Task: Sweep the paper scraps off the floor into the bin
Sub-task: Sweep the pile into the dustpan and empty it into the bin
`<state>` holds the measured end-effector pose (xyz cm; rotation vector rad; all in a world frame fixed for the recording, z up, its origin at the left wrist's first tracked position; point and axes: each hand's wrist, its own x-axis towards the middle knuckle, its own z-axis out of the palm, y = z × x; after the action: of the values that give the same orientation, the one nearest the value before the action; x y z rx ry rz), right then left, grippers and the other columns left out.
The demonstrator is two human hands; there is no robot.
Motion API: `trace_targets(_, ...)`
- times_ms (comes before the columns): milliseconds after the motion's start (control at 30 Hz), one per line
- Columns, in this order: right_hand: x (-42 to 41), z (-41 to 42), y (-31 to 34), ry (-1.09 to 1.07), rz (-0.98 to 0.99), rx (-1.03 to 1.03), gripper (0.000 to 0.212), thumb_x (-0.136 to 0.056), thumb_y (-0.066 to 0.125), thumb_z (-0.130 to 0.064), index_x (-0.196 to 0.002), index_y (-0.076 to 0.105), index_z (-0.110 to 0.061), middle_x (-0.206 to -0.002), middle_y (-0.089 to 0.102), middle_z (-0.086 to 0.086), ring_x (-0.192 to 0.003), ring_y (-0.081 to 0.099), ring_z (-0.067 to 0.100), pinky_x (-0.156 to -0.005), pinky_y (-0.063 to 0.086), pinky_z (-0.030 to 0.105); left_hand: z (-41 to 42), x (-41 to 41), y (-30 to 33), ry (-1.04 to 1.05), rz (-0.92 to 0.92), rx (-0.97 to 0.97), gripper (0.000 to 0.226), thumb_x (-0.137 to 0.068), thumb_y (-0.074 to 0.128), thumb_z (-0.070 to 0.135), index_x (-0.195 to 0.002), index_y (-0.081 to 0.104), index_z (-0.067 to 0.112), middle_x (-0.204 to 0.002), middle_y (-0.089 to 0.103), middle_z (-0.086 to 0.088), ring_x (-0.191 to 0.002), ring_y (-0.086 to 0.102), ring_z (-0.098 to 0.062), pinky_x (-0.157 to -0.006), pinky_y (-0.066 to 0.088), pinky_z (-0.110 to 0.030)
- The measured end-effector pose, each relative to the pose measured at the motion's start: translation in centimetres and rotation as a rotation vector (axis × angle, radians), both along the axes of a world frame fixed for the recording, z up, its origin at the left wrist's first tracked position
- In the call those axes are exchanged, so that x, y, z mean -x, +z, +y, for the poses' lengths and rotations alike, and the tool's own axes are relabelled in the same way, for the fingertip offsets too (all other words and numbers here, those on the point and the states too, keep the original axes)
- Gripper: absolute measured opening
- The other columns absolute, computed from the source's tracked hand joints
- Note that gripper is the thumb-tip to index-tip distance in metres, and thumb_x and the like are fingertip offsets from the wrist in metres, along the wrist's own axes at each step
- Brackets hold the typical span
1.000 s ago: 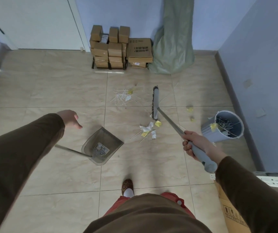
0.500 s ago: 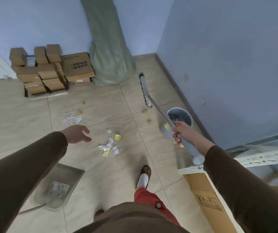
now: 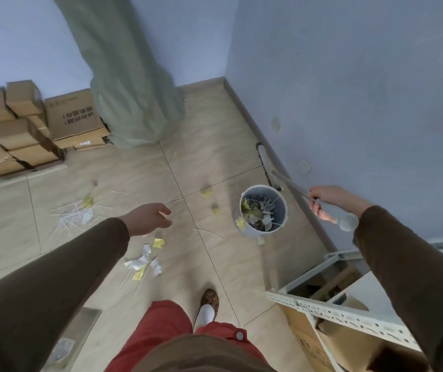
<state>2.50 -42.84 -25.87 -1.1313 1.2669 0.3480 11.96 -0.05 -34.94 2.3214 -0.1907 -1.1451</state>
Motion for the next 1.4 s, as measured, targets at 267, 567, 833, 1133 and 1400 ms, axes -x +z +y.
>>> trace_targets(267, -7.4, -5.8, -6.4, -0.046, 0.203, 0.066, 0.024, -0.099, 0.045, -0.012, -0.075, 0.047, -0.013, -0.073, 0.048, 0.002, -0.056, 0.052, 0.011, -0.033, 0.043, 0.015, -3.3, -4.6, -3.8, -0.019, 0.090, 0.038, 0.031, -0.092, 0.068, 0.030, -0.122, 0.064, 0.022, -0.117, 0.067, -0.001, -0.104, 0.064, -0.018, -0.083, 0.047, -0.024)
trace_targets(567, -16.7, -1.2, -13.0, 0.168, 0.236, 0.038, 0.021, -0.099, 0.038, -0.004, -0.081, 0.043, -0.012, -0.074, 0.046, 0.007, -0.056, 0.046, 0.014, -0.045, 0.045, 0.021, -3.1, -10.7, -7.4, -0.057, 0.152, -0.013, 0.030, -0.092, 0.068, 0.029, -0.121, 0.064, 0.022, -0.109, 0.068, 0.002, -0.097, 0.066, -0.015, -0.077, 0.048, -0.020)
trace_targets(833, -17.2, -4.8, -4.8, 0.281, 0.260, -0.208, 0.010, -0.101, 0.049, -0.014, -0.093, 0.047, -0.010, -0.061, 0.050, 0.006, -0.037, 0.053, 0.013, -0.032, 0.047, 0.020, -6.1, -14.0, -6.9, -0.076, 0.136, 0.012, 0.029, -0.093, 0.065, 0.030, -0.120, 0.064, 0.020, -0.110, 0.068, 0.000, -0.101, 0.065, -0.020, -0.089, 0.050, -0.031)
trace_targets(1133, -16.4, -2.5, -5.8, 0.328, 0.189, 0.093, 0.014, -0.102, 0.043, -0.003, -0.096, 0.048, -0.014, -0.066, 0.046, 0.011, -0.026, 0.043, 0.011, -0.029, 0.037, 0.015, -8.3, -12.1, -6.0, -0.029, 0.125, 0.040, 0.030, -0.094, 0.064, 0.030, -0.121, 0.064, 0.020, -0.113, 0.066, -0.003, -0.099, 0.063, -0.021, -0.083, 0.049, -0.030)
trace_targets(1400, -13.2, 10.7, -17.1, 0.484, 0.199, 0.077, 0.025, -0.102, 0.031, -0.013, -0.126, 0.040, -0.012, -0.092, 0.052, 0.009, -0.063, 0.053, 0.019, -0.052, 0.050, 0.027, -5.3, -5.1, -6.5, 0.105, 0.129, 0.003, 0.023, -0.091, 0.067, 0.027, -0.114, 0.067, 0.021, -0.097, 0.069, 0.003, -0.089, 0.066, -0.025, -0.075, 0.050, -0.029)
